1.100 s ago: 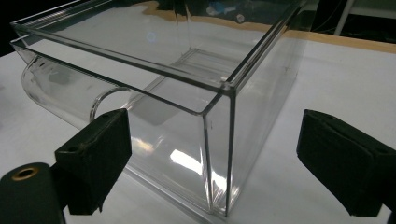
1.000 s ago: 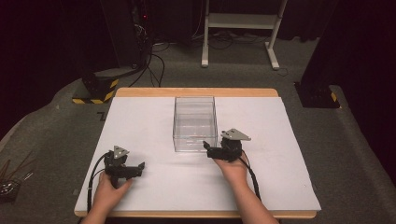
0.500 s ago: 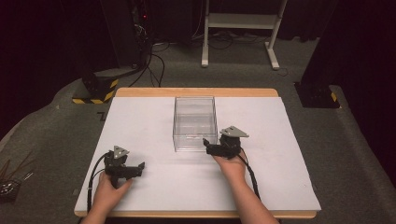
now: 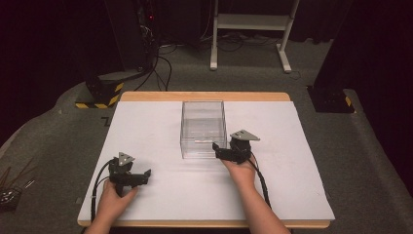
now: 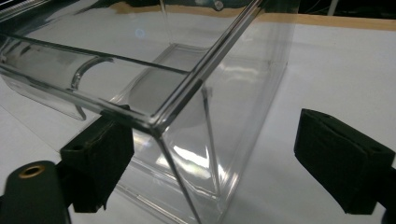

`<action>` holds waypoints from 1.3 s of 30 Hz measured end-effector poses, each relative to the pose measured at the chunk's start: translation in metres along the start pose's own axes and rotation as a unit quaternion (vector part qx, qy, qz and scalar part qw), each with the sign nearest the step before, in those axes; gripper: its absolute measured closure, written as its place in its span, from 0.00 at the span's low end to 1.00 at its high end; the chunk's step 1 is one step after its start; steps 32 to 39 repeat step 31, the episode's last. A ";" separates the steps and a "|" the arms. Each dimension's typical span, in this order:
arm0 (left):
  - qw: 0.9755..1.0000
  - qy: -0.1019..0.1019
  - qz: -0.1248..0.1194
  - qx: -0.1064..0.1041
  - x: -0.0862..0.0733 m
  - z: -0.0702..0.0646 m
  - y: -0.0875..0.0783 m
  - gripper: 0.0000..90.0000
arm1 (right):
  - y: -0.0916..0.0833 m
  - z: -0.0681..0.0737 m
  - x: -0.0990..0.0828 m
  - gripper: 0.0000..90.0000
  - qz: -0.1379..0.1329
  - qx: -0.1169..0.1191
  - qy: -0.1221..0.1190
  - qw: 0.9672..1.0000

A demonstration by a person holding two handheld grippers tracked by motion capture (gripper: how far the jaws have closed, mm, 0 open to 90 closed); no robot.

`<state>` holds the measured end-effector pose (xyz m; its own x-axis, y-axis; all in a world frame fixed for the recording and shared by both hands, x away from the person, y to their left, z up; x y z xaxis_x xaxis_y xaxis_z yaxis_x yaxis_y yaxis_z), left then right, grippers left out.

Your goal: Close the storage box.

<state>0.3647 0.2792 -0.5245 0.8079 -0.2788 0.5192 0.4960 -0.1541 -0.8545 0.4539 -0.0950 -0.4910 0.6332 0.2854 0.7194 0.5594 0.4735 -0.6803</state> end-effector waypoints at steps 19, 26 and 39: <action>1.000 0.002 0.000 0.001 0.000 0.000 0.000 0.01 | -0.064 -0.033 -0.085 0.17 0.091 -0.063 -0.054 0.992; 1.000 0.001 -0.002 0.001 0.000 0.000 0.000 0.01 | -0.060 -0.032 -0.088 0.21 0.125 -0.081 -0.060 0.987; 1.000 0.002 -0.002 0.002 0.000 0.000 0.000 0.02 | -0.060 -0.036 -0.087 0.22 0.129 -0.064 -0.042 0.989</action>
Point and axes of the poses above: each handheld gripper's, and its own axes: y roughly forward along the jaws, x roughly out of its top, z roughly to its left, the point moved 2 cm from there along y, roughly forward along the jaws, and after that the axes turned 14 degrees about z, right-handed, at the moved point
